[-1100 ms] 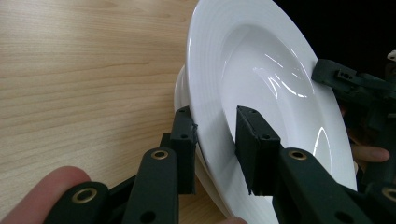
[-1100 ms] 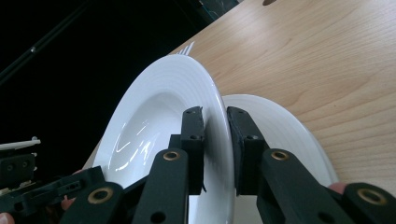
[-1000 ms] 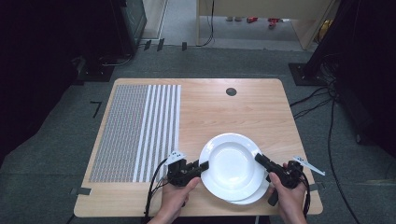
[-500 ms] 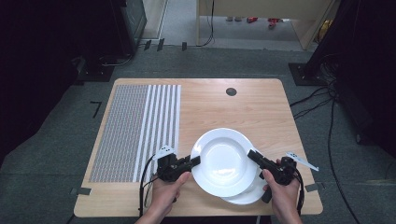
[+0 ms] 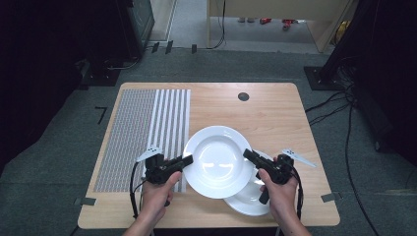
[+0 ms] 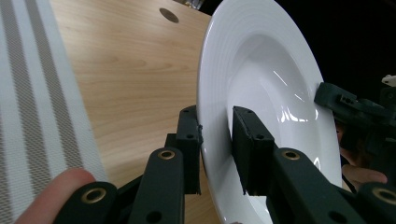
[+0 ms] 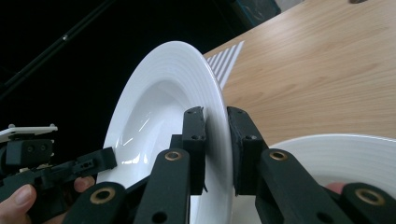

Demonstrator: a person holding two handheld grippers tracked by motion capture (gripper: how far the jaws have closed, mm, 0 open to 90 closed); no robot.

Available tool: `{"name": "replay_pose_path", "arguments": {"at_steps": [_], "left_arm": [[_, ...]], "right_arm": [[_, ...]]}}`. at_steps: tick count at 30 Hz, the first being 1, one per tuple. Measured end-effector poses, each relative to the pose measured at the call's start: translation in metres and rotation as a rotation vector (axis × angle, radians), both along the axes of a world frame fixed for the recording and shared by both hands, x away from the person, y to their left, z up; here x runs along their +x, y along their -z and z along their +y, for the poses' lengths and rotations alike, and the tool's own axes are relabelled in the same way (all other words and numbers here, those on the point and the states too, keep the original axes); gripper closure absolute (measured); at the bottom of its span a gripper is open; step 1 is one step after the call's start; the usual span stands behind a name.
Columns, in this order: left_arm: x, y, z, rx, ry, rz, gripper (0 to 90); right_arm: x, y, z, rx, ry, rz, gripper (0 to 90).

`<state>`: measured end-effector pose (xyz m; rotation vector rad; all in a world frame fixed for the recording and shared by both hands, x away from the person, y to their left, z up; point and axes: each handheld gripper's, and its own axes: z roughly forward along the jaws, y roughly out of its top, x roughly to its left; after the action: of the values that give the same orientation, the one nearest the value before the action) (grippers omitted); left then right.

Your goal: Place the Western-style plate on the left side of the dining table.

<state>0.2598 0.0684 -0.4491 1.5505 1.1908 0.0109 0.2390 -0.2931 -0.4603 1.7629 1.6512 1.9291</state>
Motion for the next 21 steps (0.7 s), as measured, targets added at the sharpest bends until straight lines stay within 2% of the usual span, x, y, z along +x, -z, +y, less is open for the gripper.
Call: {"name": "replay_pose_path", "arguments": {"at_steps": [8, 21], "left_arm": [[0.007, -0.009, 0.029, 0.009, -0.052, -0.013, 74.5], [0.020, -0.018, 0.069, 0.002, -0.102, 0.004, 74.0]], "right_arm": [[0.017, -0.004, 0.030, 0.004, -0.033, -0.007, 79.5], [0.039, -0.020, 0.073, -0.015, -0.079, -0.018, 80.5]]}}
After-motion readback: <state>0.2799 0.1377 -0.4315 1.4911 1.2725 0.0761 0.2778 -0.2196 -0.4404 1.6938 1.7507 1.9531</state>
